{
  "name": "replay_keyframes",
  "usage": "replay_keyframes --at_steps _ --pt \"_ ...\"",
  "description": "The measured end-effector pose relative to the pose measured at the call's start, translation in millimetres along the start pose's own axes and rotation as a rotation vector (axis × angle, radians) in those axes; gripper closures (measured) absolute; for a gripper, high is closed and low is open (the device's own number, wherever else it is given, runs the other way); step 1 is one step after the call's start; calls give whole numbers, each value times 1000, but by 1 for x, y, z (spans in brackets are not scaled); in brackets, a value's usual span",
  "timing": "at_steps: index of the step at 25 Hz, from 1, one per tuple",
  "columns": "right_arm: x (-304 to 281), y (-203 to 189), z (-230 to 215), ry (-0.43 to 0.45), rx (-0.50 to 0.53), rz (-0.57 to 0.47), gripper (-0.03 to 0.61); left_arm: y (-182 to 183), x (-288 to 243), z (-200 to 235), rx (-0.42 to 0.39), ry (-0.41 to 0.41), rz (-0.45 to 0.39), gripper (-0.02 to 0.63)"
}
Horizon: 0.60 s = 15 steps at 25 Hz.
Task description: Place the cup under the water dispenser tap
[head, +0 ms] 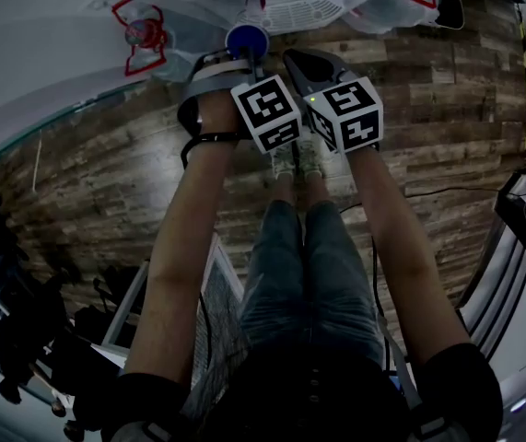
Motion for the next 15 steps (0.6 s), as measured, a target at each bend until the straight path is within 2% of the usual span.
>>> replay_keyframes --at_steps 15 --pt "-10 -9 -16 -21 -6 23 578 9 -32 27 -70 59 72 592"
Point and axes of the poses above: the fingertips, and each gripper's own axes: x backward along the fingers, z to its left, y out of its top, the point moved 9 cm from there along x, backward along the fingers, and after that the axes turned 10 degrees about -y, right-handed, at the moved point
